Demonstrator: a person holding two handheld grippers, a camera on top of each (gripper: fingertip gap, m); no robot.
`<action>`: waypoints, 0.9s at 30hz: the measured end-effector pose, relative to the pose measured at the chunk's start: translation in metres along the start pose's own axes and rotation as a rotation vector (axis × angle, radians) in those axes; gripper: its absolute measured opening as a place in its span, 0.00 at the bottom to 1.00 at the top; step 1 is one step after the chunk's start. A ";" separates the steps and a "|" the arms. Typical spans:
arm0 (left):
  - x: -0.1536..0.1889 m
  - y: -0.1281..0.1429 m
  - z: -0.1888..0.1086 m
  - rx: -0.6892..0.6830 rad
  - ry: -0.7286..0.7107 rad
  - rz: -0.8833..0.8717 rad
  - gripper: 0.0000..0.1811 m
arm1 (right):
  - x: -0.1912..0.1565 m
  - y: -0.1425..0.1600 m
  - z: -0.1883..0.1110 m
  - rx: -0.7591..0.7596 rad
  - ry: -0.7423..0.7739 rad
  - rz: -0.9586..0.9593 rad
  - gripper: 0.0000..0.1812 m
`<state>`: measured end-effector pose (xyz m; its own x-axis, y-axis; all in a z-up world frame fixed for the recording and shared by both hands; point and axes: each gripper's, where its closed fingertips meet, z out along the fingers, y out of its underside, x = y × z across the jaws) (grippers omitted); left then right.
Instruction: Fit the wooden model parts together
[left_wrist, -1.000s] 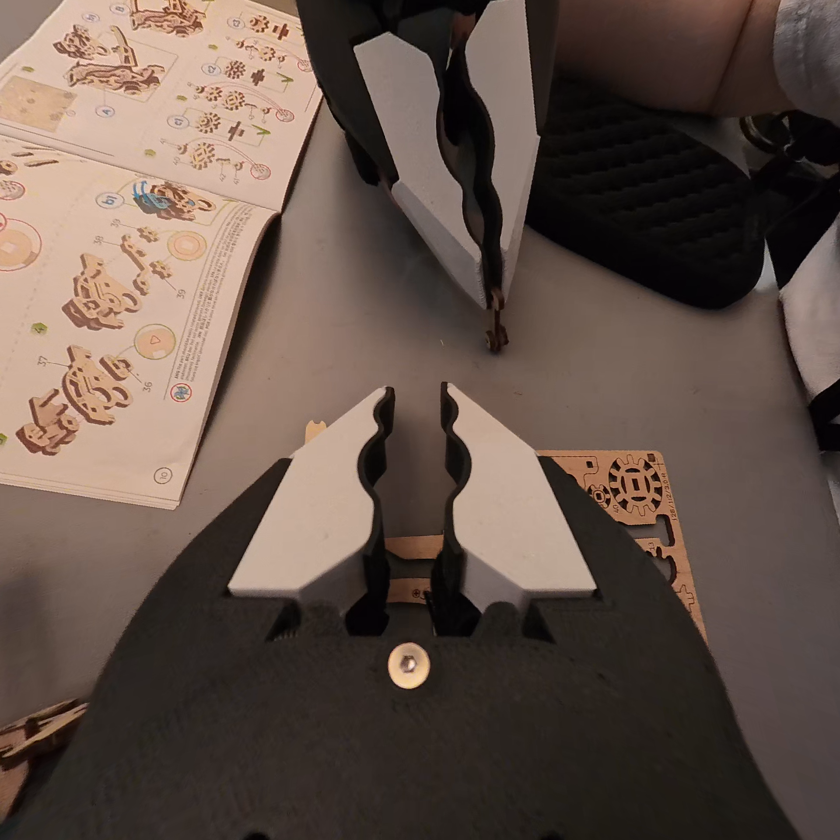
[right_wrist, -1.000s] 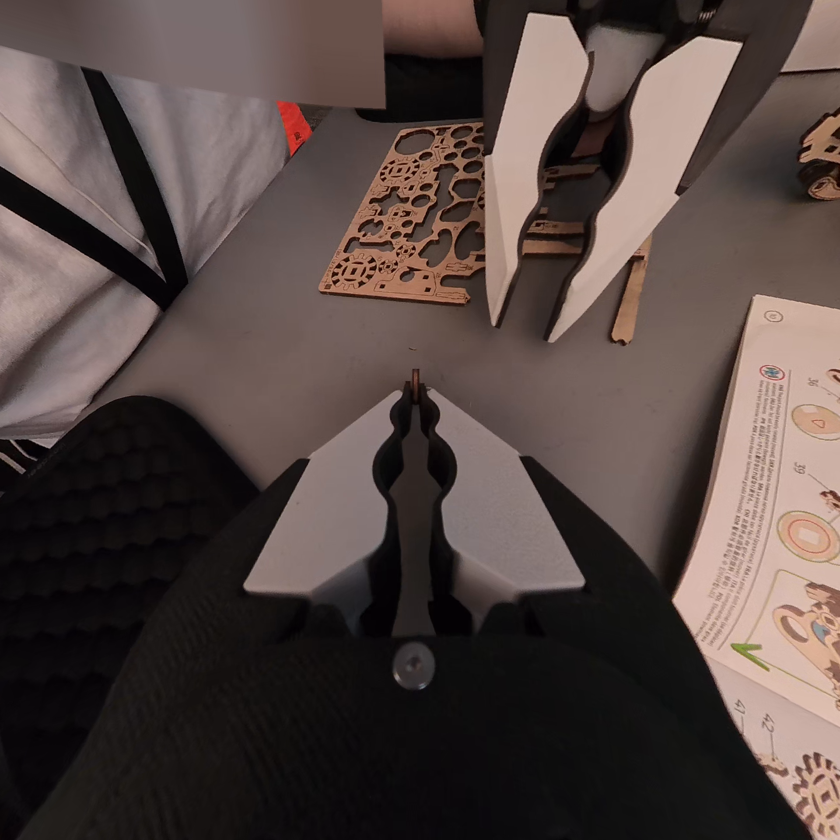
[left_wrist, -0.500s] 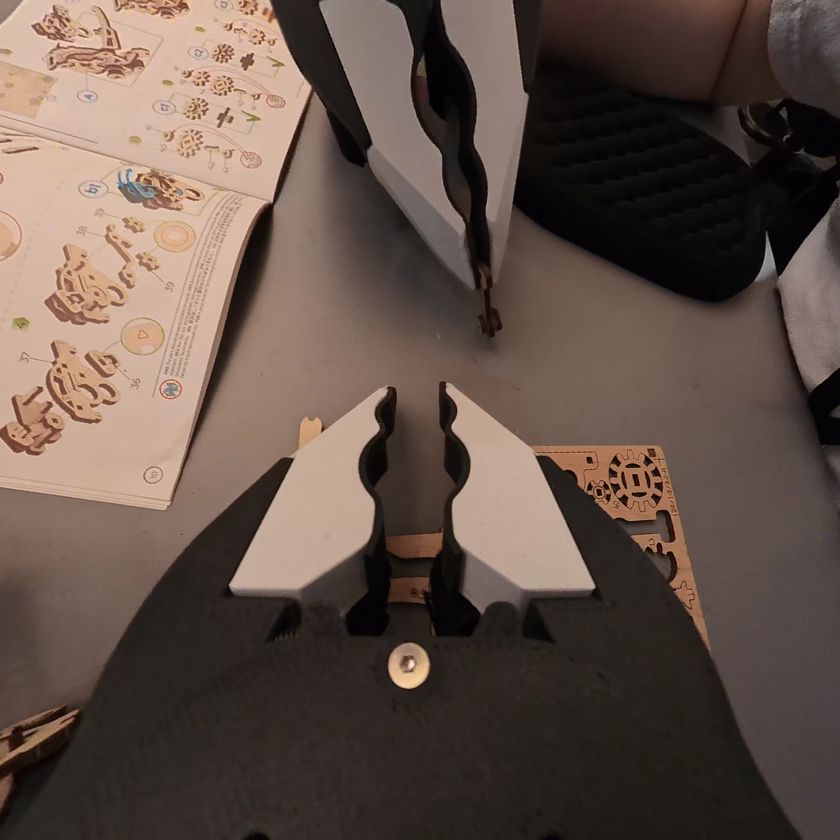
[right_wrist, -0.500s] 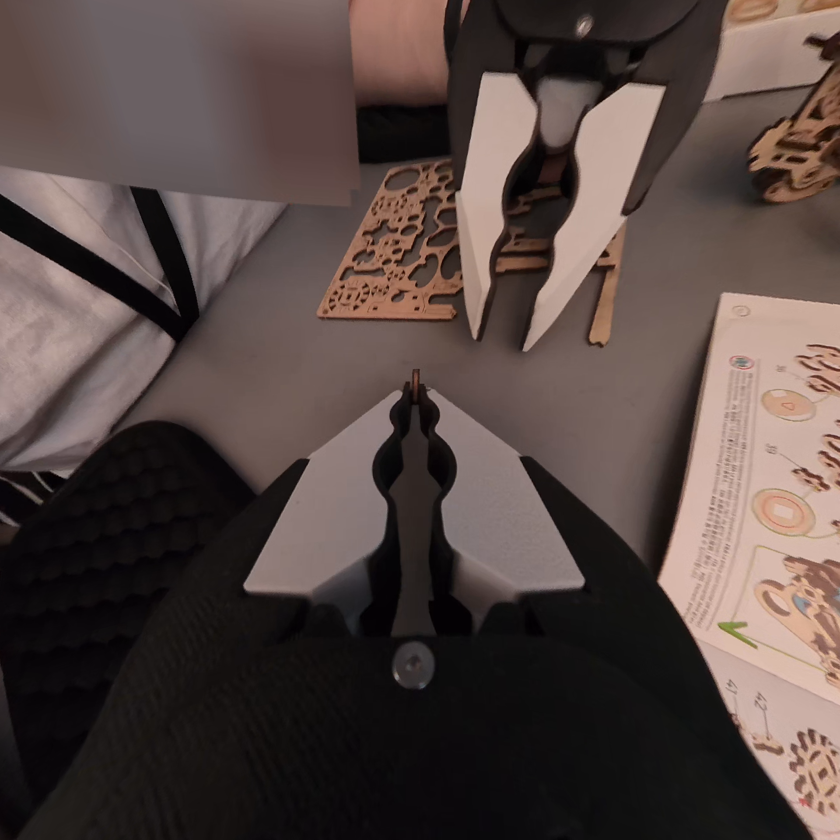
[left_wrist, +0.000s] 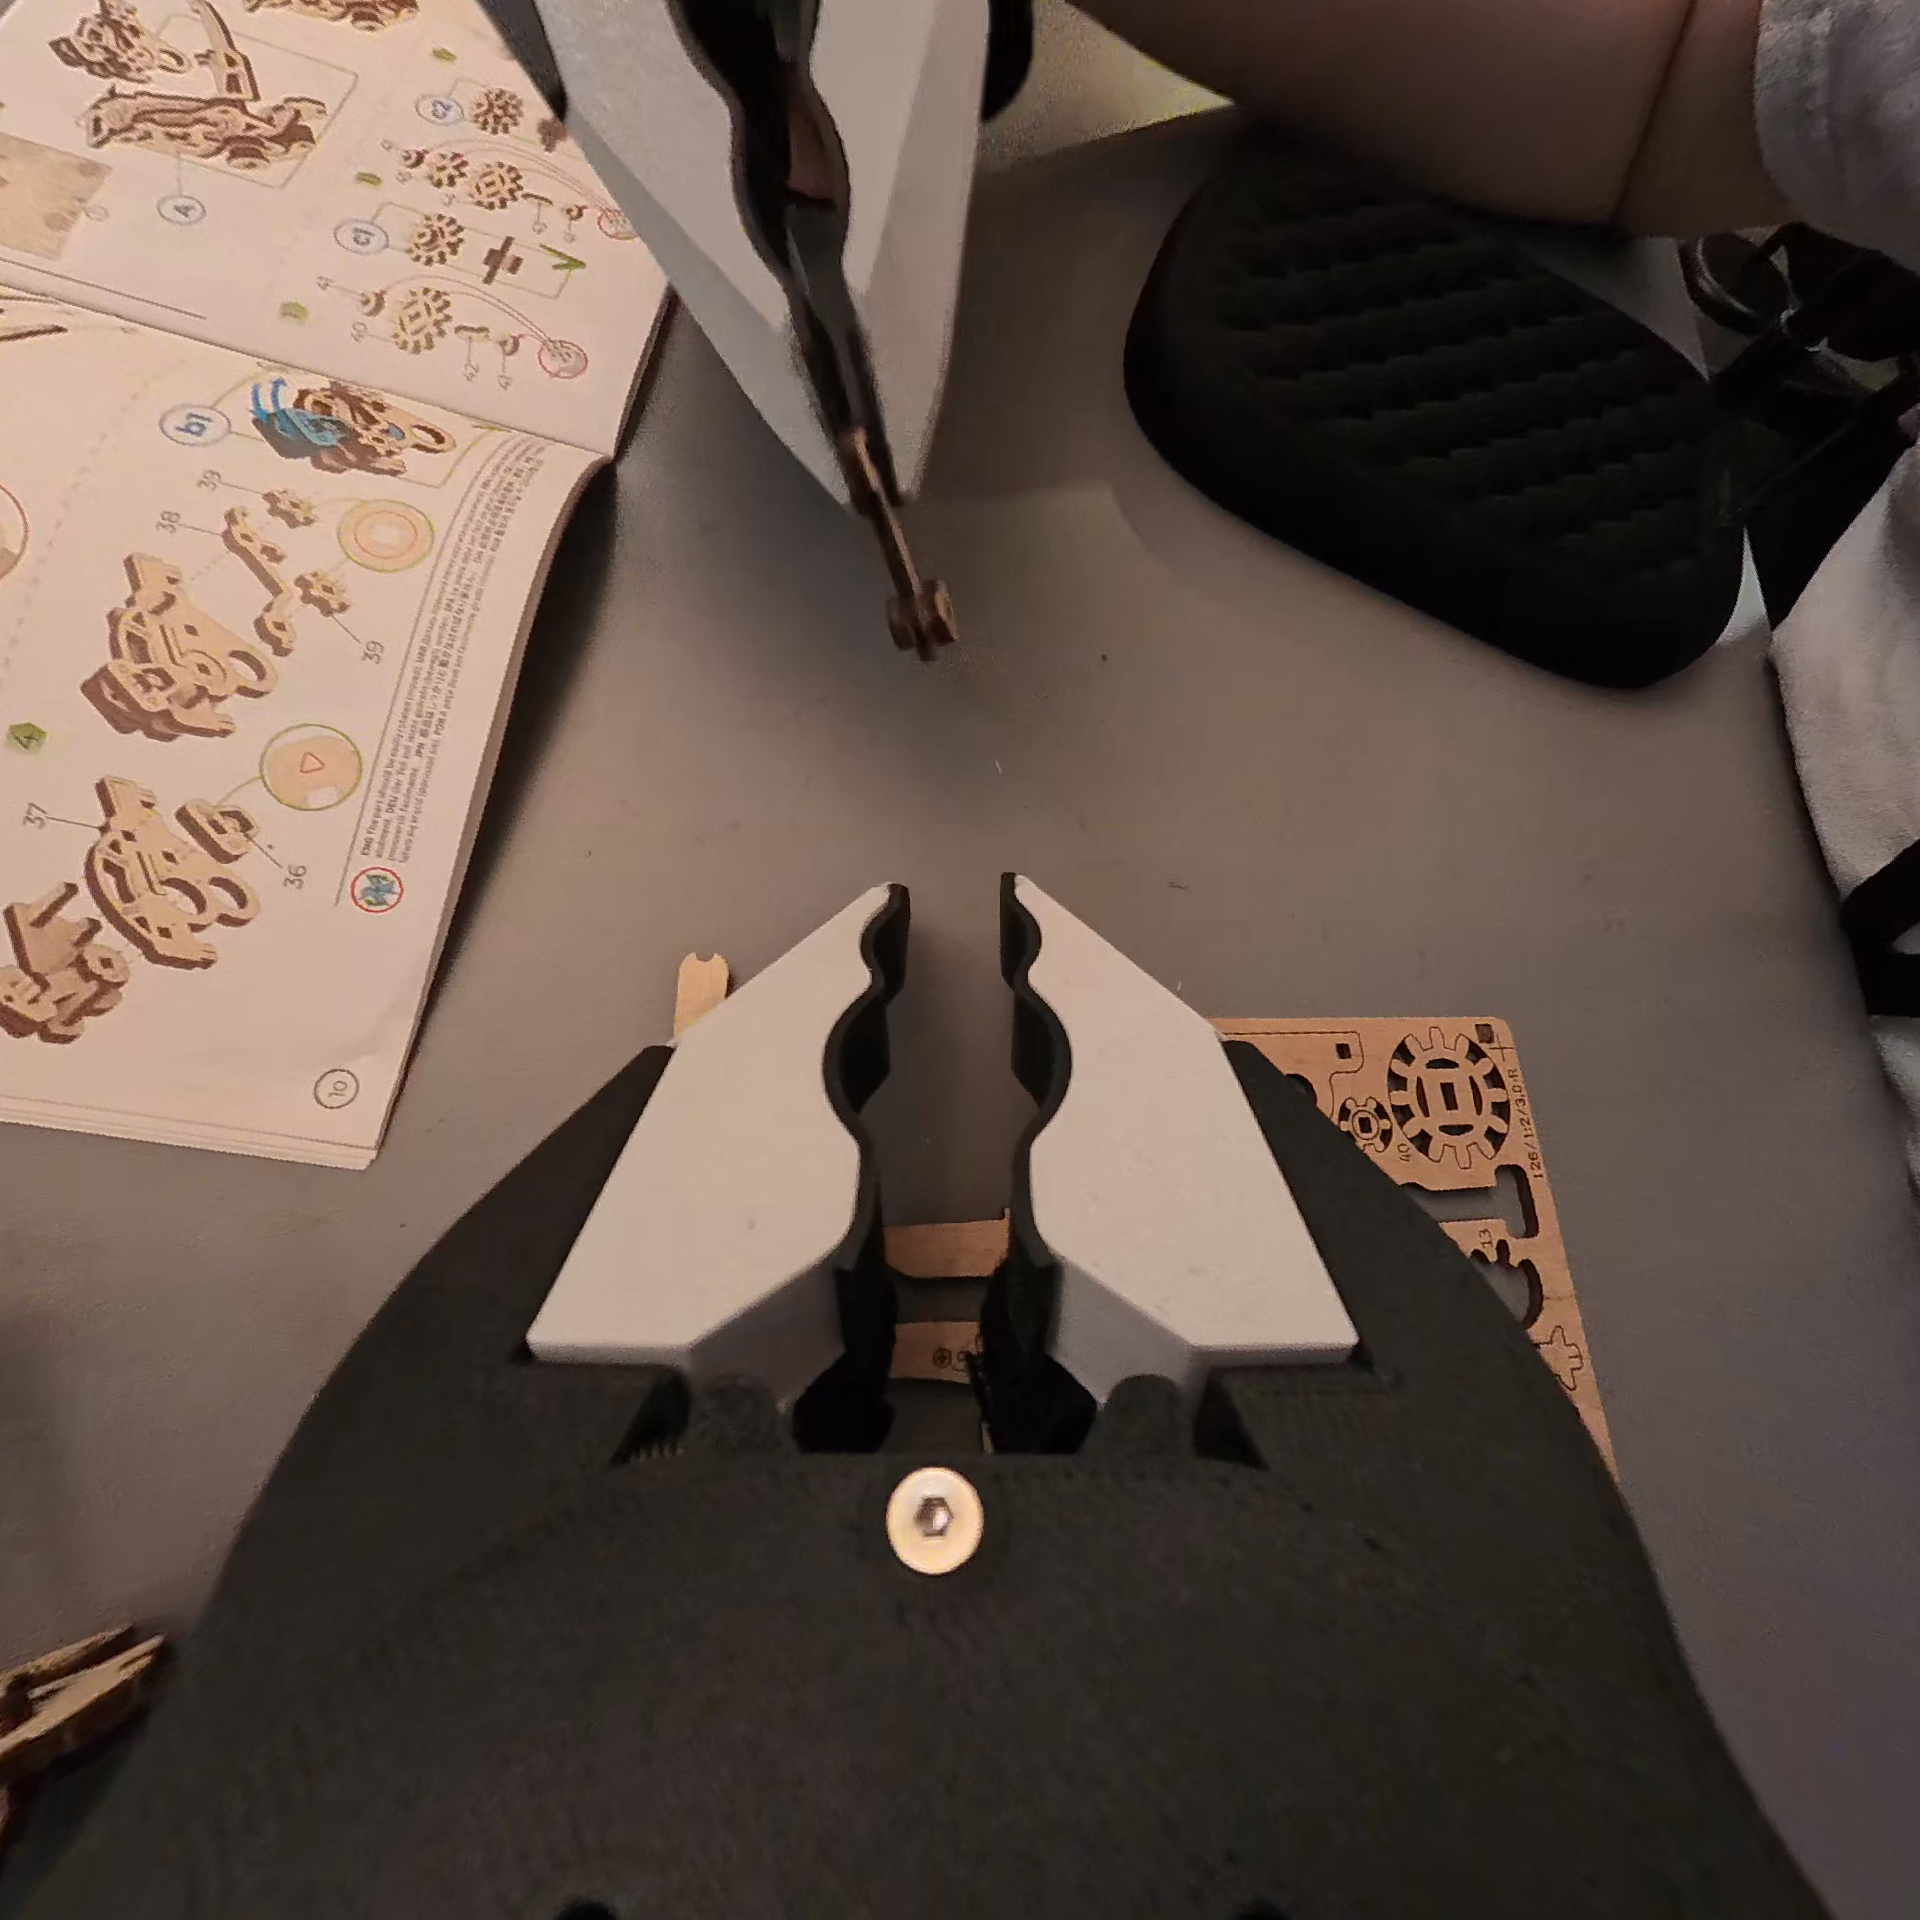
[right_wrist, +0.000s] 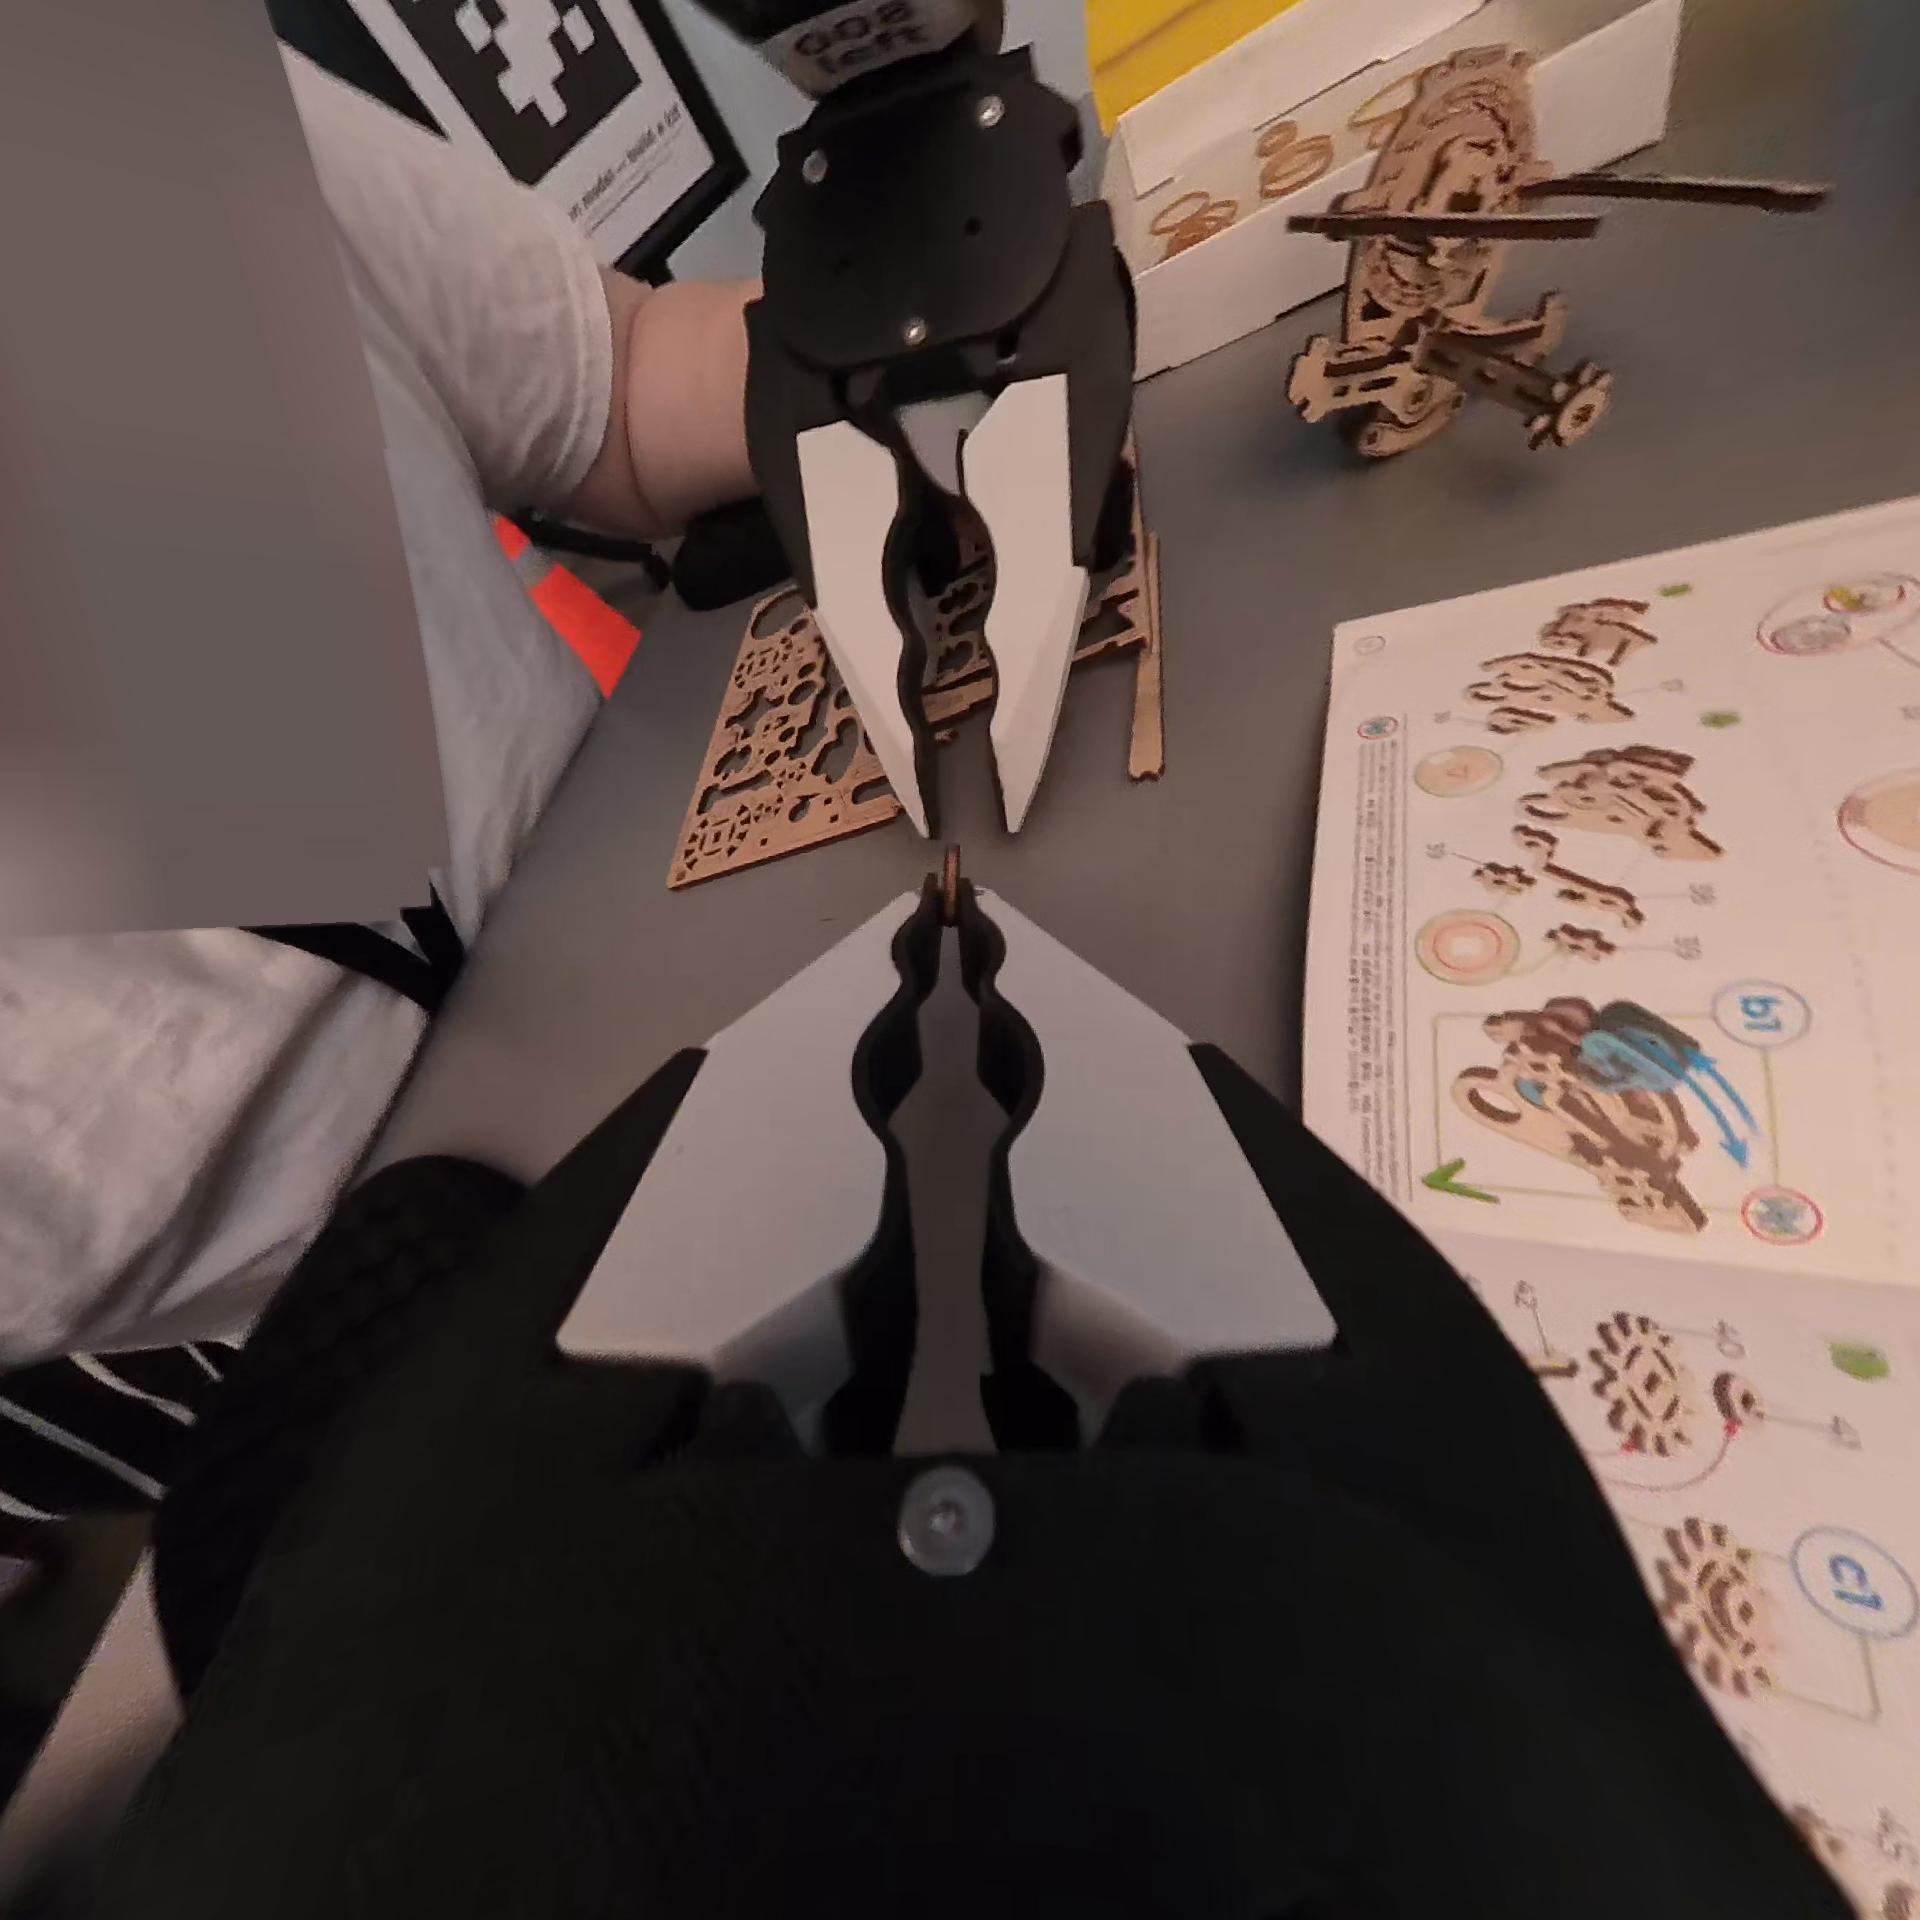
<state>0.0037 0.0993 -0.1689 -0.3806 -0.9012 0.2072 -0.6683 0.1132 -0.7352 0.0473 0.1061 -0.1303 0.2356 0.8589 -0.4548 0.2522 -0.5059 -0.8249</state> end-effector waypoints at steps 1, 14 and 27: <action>0.000 0.000 0.000 0.000 0.001 0.000 0.08 | 0.001 -0.001 -0.002 0.007 -0.001 0.028 0.00; 0.002 0.000 0.001 -0.006 0.003 0.004 0.08 | 0.011 0.015 0.002 -0.084 0.003 0.284 0.00; 0.002 0.000 0.002 -0.006 0.007 0.004 0.08 | 0.013 0.020 0.003 -0.058 -0.054 0.561 0.00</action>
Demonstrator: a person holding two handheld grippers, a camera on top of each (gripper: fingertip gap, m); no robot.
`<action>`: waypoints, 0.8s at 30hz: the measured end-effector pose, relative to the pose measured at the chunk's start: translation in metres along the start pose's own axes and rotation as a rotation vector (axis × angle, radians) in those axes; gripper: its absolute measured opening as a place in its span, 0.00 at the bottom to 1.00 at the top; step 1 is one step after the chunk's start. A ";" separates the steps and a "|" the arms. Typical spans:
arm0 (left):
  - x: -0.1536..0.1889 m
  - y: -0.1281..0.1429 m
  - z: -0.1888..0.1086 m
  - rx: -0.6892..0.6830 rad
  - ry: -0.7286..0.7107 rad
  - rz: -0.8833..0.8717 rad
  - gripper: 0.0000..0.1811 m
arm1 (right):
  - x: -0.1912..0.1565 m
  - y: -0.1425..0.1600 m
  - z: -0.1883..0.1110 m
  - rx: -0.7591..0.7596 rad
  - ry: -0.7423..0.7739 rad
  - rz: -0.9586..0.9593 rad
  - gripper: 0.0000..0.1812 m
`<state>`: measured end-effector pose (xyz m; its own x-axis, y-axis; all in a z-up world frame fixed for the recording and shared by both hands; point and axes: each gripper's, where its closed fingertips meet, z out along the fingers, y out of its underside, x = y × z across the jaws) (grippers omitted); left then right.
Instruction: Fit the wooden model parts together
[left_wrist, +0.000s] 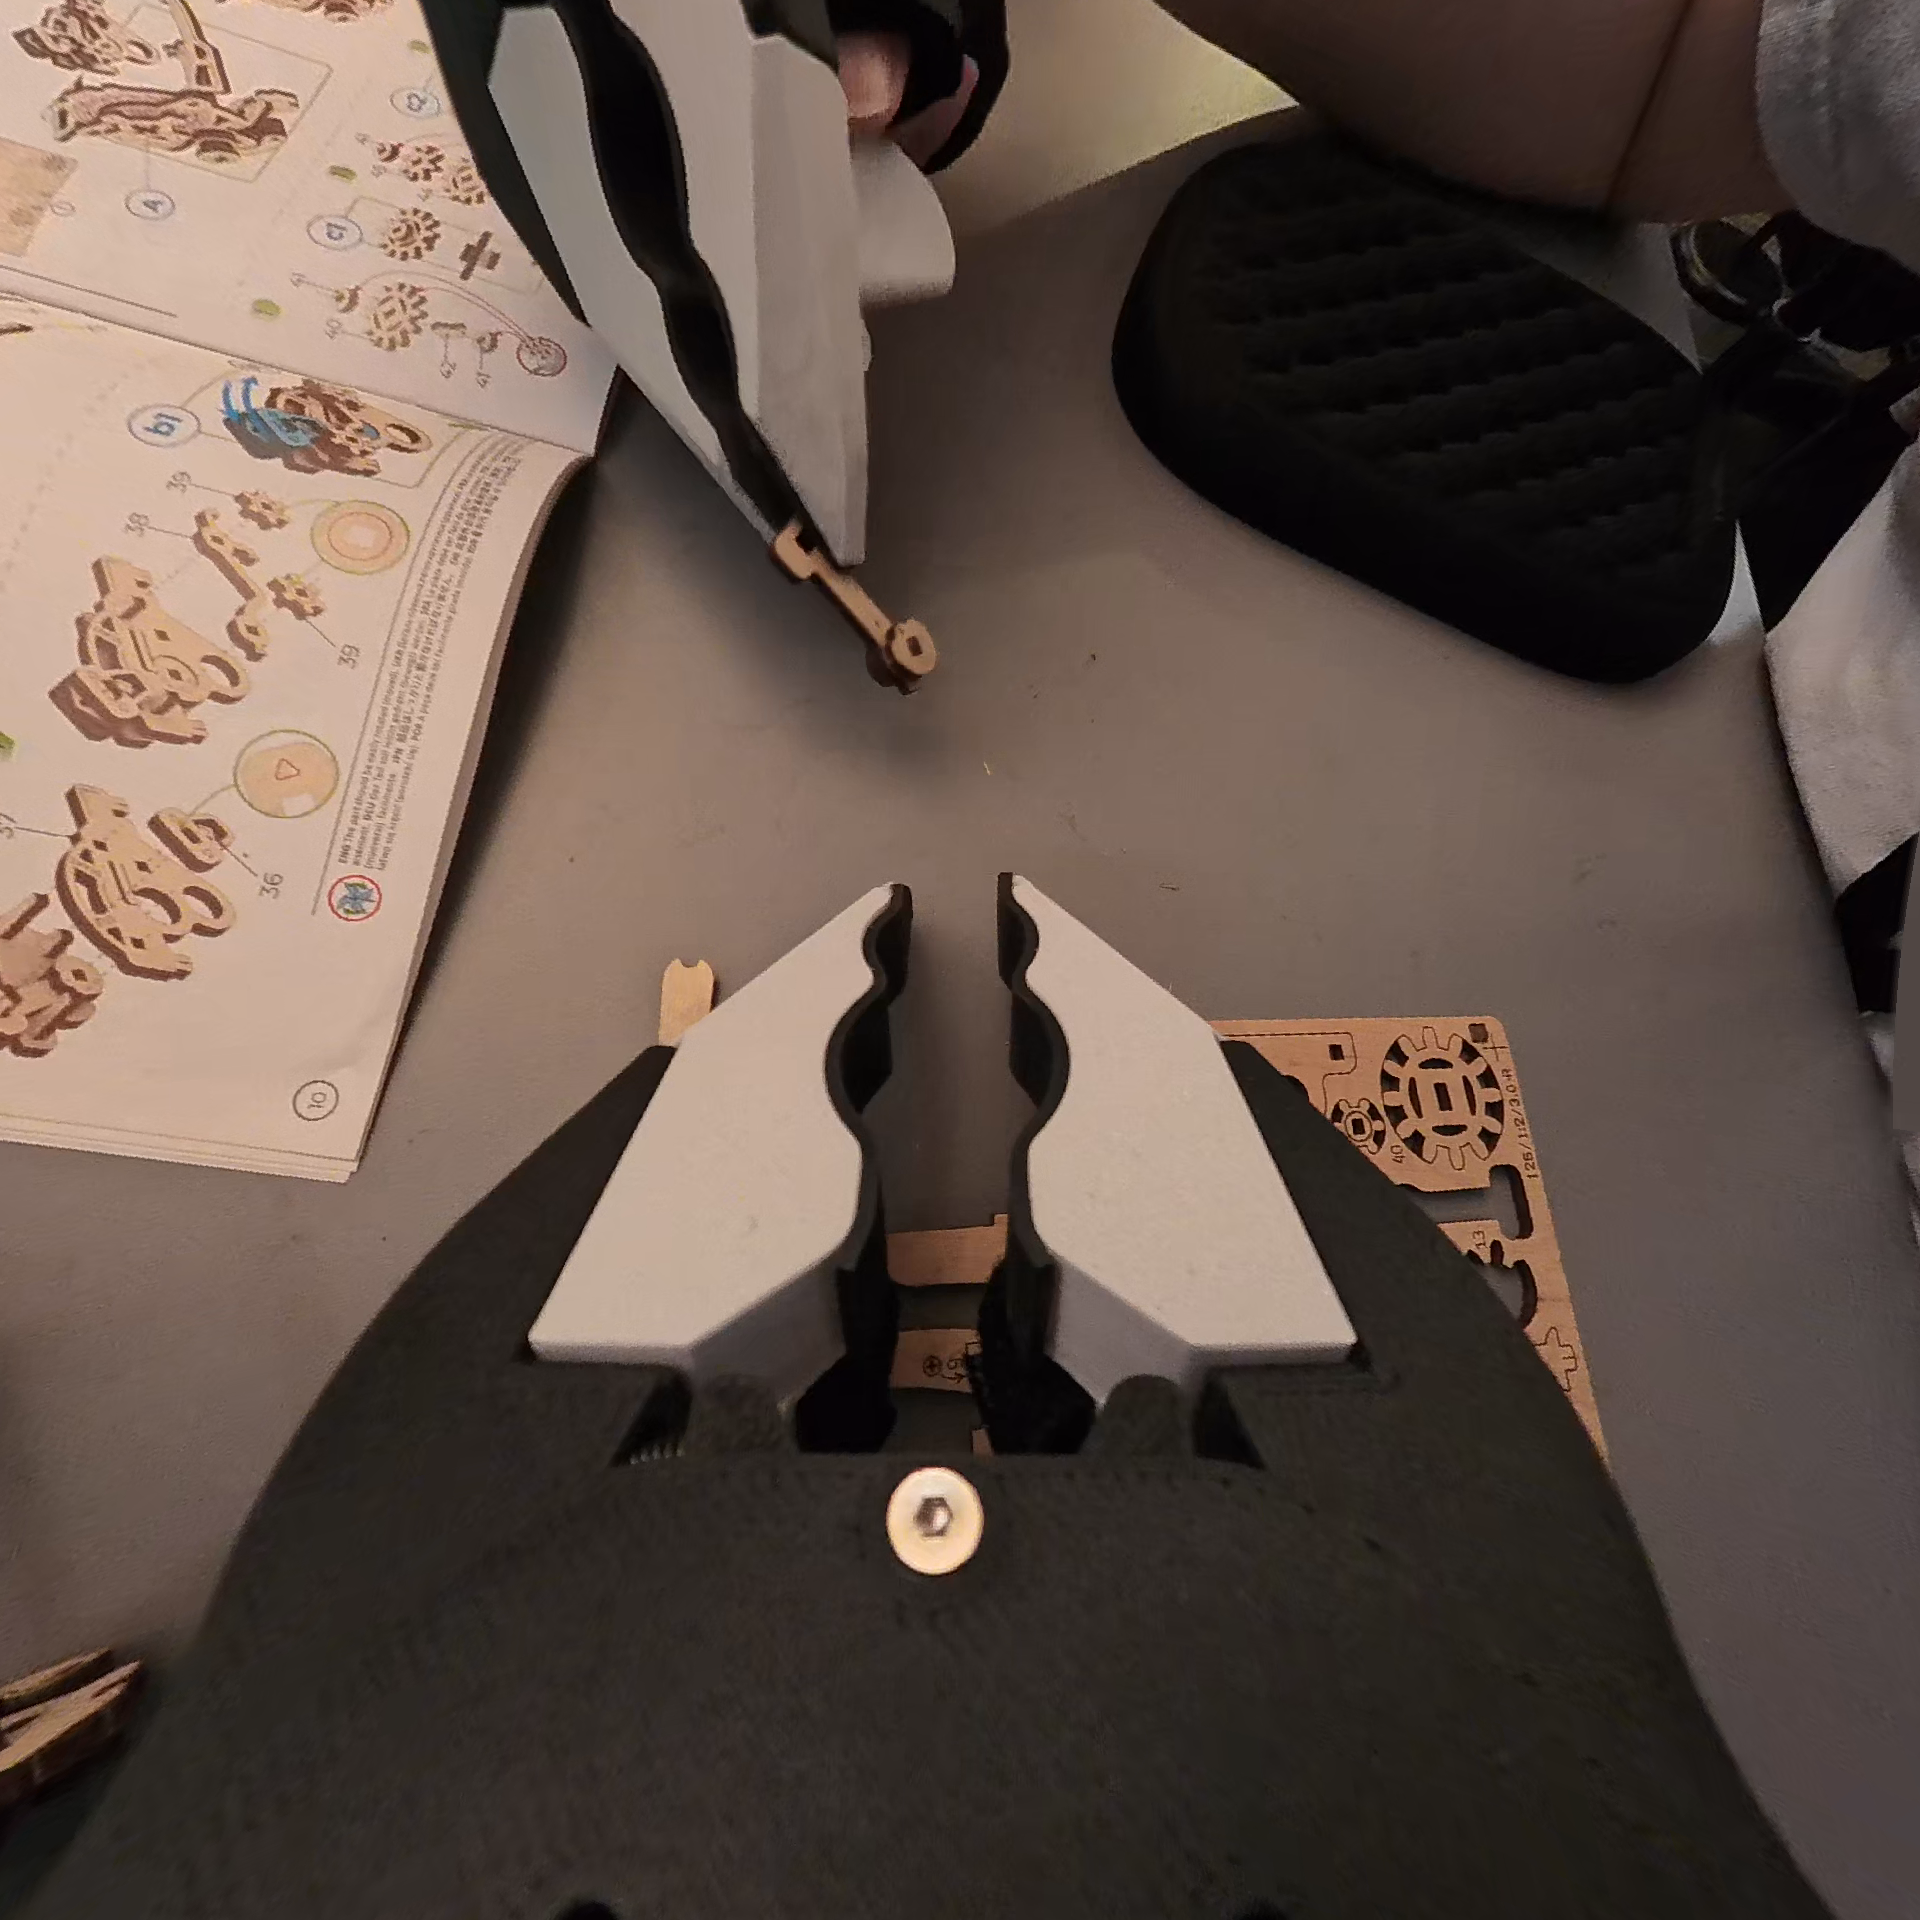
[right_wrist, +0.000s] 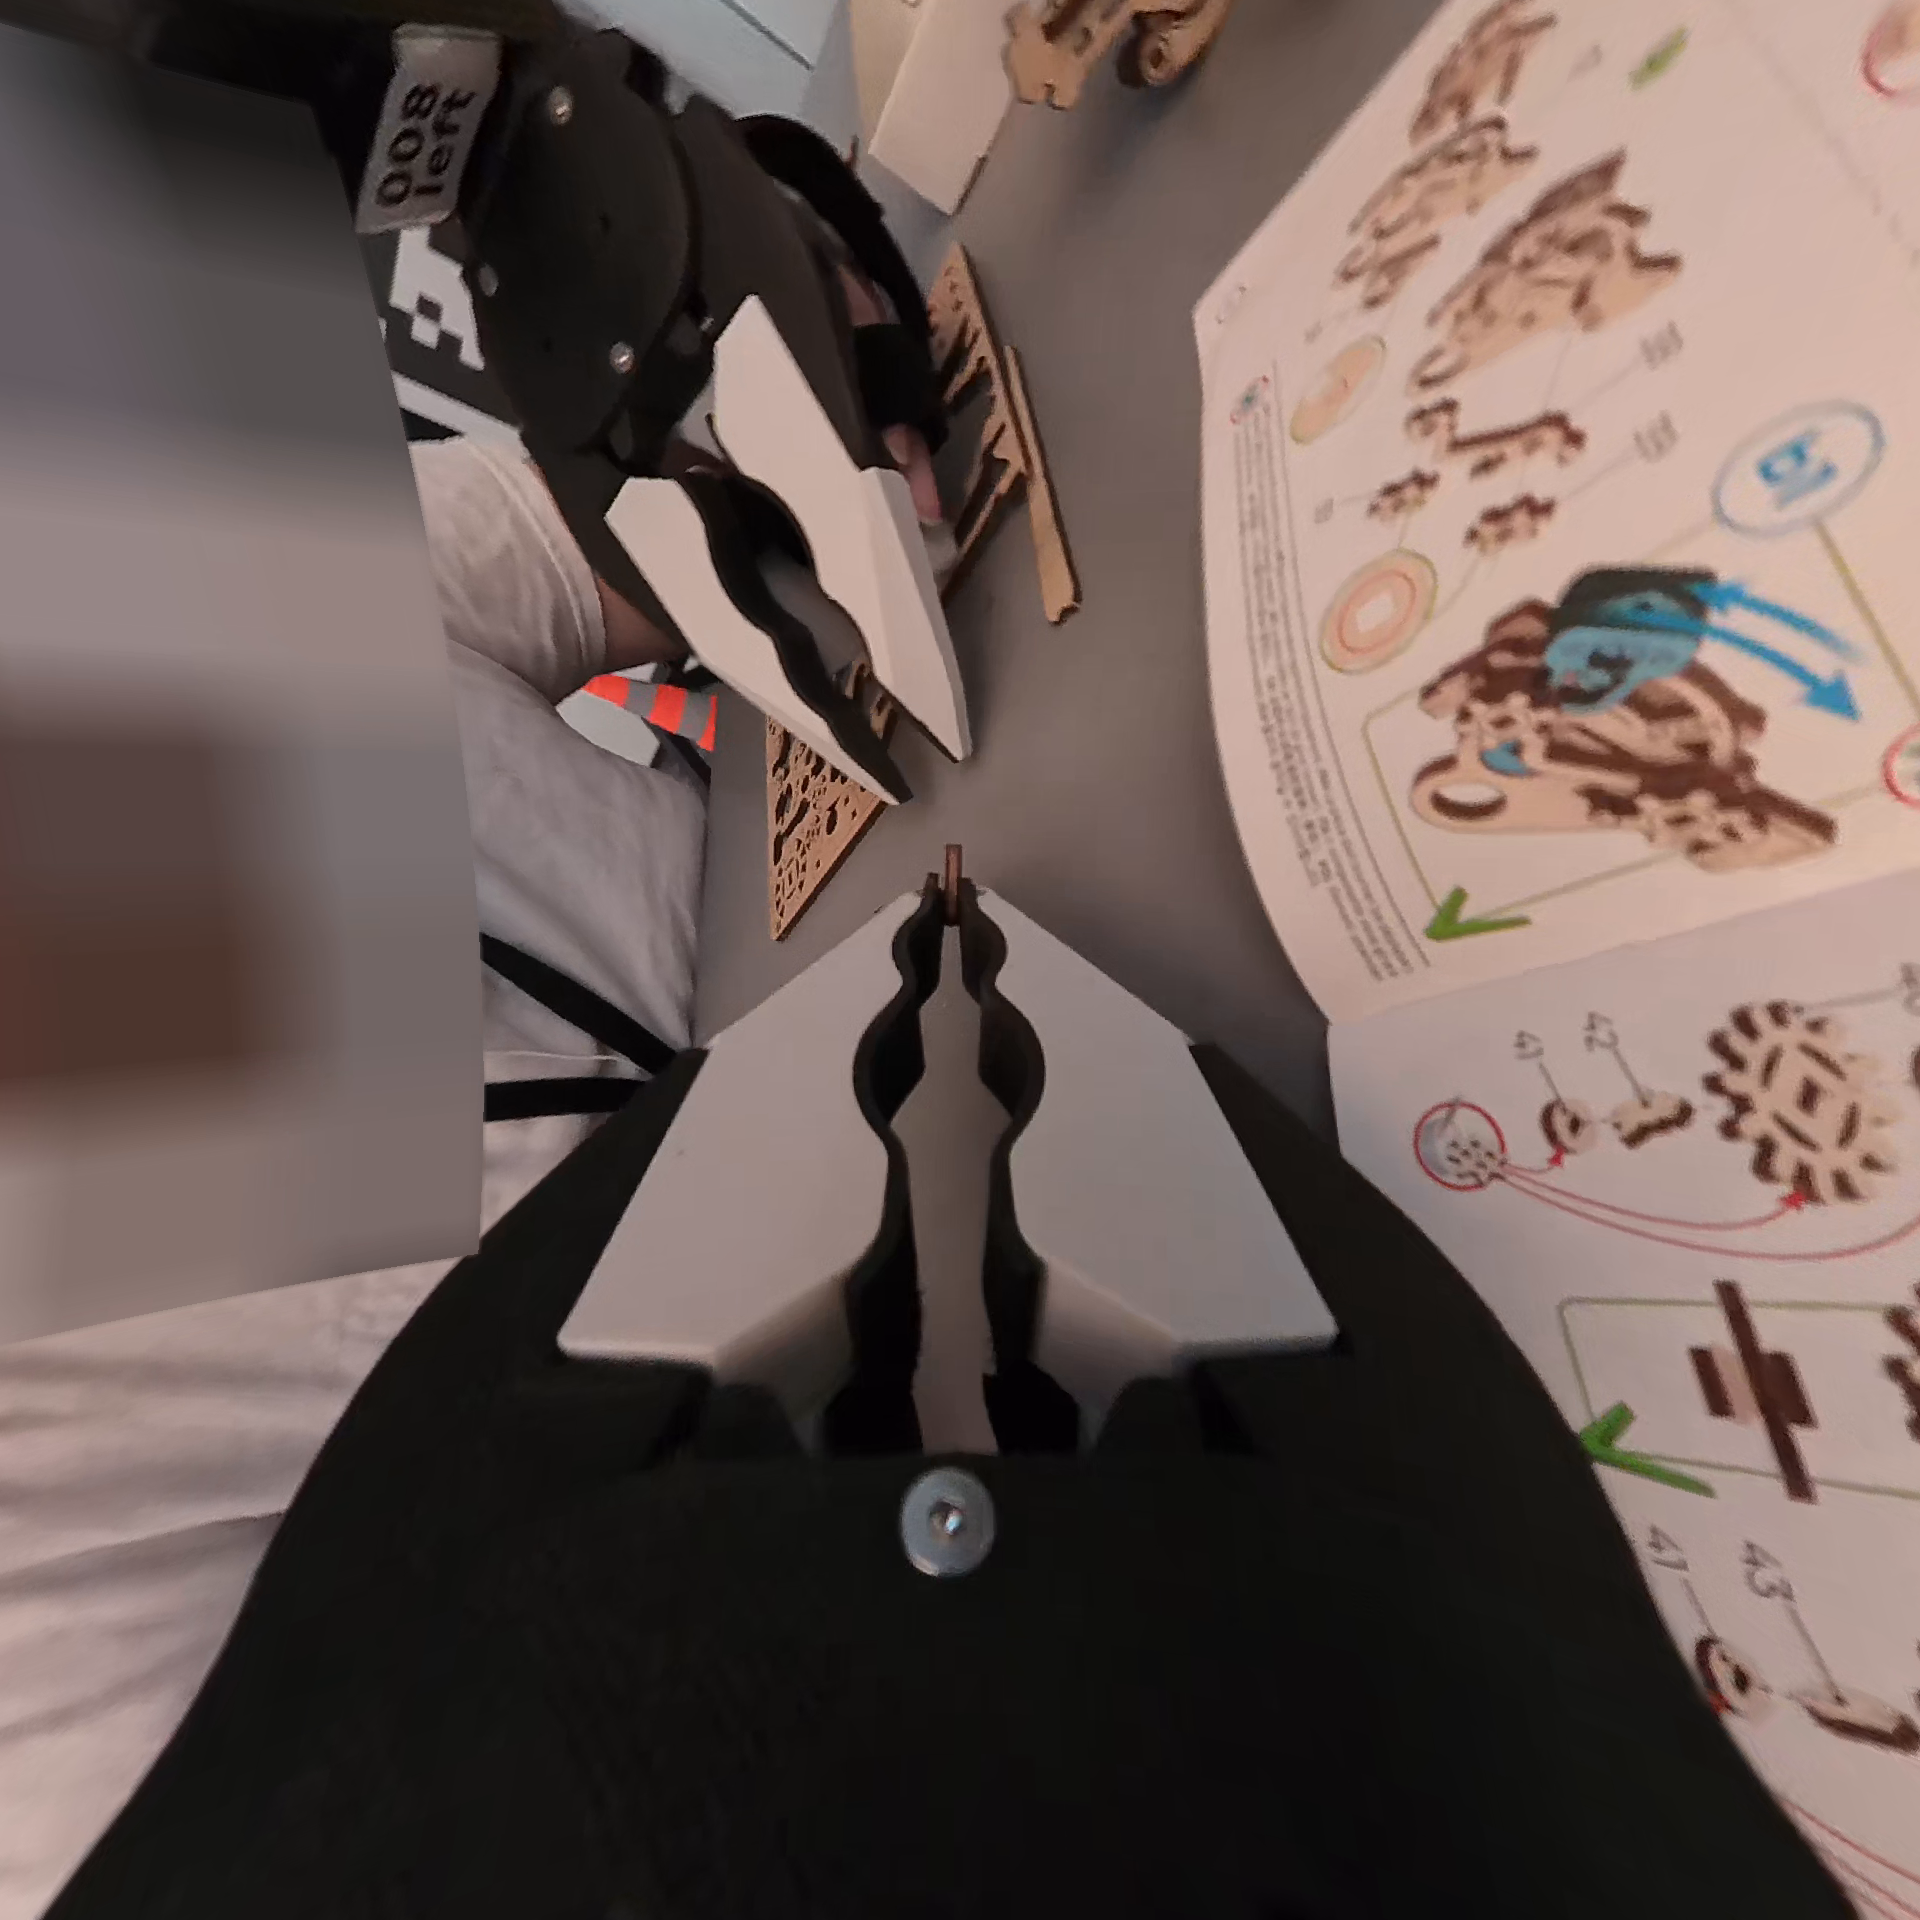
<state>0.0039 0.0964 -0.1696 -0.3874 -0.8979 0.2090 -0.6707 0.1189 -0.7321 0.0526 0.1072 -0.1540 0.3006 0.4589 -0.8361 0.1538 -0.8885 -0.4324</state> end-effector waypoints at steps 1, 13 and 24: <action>0.000 0.000 0.000 -0.001 0.000 0.001 0.08 | 0.001 0.000 0.000 0.001 0.000 0.012 0.00; 0.000 0.001 0.001 -0.008 -0.004 0.011 0.08 | -0.025 0.004 0.005 -0.036 -0.003 -0.522 0.00; 0.000 0.002 0.001 -0.007 -0.002 0.017 0.08 | -0.032 0.008 0.011 -0.029 0.093 -0.883 0.01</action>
<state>0.0031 0.0960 -0.1712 -0.3970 -0.8968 0.1955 -0.6686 0.1367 -0.7310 0.0338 0.0857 -0.1341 0.1360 0.9760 -0.1704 0.3890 -0.2107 -0.8968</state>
